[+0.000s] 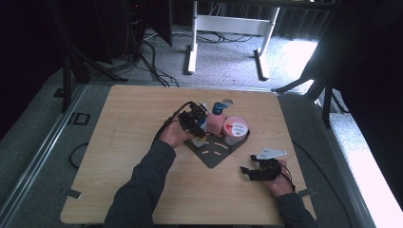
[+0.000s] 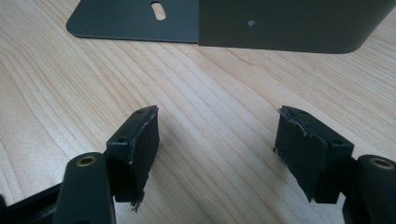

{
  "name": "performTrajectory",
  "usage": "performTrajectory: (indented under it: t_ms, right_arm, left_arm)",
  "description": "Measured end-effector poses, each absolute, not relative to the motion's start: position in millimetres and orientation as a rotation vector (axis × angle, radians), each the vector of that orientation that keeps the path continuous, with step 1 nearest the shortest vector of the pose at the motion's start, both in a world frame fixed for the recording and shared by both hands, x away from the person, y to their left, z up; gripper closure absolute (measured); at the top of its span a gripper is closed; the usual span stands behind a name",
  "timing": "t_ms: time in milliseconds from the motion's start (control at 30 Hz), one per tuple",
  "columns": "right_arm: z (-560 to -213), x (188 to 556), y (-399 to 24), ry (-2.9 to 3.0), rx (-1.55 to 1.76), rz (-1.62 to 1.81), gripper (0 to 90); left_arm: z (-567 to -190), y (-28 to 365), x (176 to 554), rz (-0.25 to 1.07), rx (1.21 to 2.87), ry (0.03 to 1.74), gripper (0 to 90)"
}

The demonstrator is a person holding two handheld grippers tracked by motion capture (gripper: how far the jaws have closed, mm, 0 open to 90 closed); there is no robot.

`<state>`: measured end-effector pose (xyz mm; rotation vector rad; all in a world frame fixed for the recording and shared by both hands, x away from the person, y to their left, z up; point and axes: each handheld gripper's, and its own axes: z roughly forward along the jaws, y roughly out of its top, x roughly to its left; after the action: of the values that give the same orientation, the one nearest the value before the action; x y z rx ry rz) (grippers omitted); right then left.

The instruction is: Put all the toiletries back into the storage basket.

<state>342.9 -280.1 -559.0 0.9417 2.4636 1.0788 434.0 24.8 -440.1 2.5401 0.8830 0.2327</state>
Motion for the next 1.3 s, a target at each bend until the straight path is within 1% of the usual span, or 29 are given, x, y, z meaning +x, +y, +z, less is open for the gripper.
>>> performTrajectory:
  t_ms: [600,1100,1300]
  right_arm:
    - [-559,343,-280,2.464,0.942,1.079,30.0]
    - [-559,343,-280,2.464,0.942,1.08,30.0]
    - [-559,343,-280,2.464,0.942,1.08,30.0]
  left_arm:
    - [-436,25,447,0.269,2.533,0.936,54.9]
    - [-443,31,460,0.288,2.5,0.979,55.0]
    - [-444,35,465,0.289,2.498,0.95,54.9]
